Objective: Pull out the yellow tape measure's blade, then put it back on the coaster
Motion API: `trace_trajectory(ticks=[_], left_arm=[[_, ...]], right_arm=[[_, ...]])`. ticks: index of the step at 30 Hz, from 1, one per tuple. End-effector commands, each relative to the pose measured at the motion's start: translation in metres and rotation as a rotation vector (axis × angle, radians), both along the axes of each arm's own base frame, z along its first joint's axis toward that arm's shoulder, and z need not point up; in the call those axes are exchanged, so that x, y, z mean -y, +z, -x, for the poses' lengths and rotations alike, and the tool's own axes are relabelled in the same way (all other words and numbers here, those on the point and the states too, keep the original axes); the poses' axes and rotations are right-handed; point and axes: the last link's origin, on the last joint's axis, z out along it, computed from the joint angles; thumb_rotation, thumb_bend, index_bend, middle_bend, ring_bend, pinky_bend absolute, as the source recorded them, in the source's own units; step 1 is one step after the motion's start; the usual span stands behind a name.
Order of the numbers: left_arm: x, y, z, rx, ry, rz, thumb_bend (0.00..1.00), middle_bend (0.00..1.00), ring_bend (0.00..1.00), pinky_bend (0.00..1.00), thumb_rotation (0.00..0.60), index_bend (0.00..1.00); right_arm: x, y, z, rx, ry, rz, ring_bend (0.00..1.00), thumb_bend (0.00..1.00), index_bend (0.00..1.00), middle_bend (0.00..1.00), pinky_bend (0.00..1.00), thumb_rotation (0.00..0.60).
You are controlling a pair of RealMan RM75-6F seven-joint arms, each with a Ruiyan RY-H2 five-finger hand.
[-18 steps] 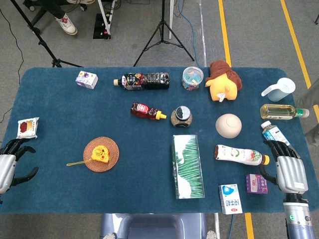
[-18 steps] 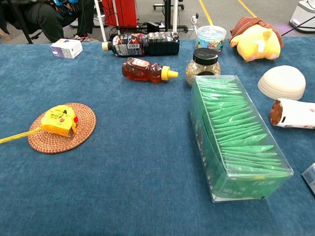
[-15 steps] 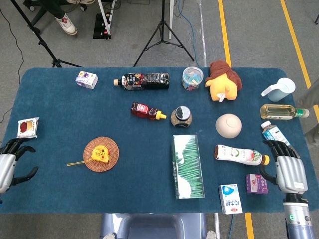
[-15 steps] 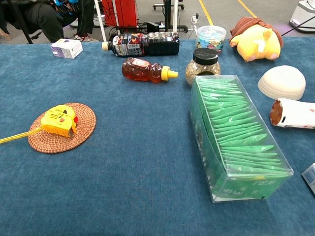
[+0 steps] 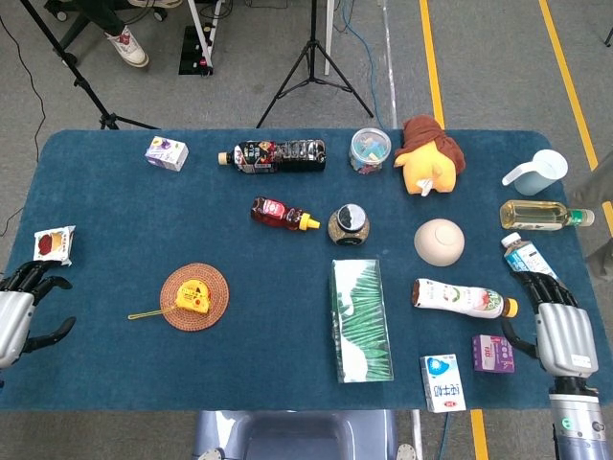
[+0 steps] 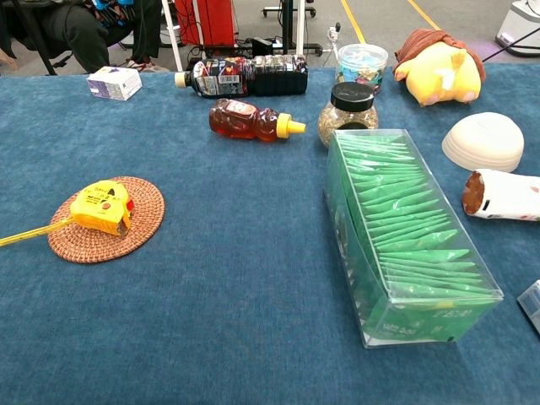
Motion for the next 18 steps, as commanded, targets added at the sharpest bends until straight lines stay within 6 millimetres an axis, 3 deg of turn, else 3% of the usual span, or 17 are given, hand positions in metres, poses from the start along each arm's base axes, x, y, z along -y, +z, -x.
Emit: trace_trajectory(ticks=[1,12,18], left_arm=[[-0.005,0.0,0.0,-0.023,-0.014,0.025,0.25,0.2,0.16,0.3,0.599,0.35],[-0.032,-0.009,-0.005,-0.186,-0.072,0.166,0.25,0.2,0.16,0.25,0.597,0.35],[-0.06,-0.035,-0.015,-0.304,-0.115,0.31,0.23,0.16,0.11,0.21,0.593,0.29]], right_arm=[[0.0,0.0,0.0,0.002,-0.001,0.0,0.16,0.33,0.18,0.21,0.22,0.6],[0.001,0.0,0.0,0.008,-0.008,-0.008,0.16,0.33,0.17,0.21,0.22,0.6],[-0.001,0.002,0.002,0.01,-0.02,-0.003,0.16,0.33,0.17,0.2,0.22,0.6]])
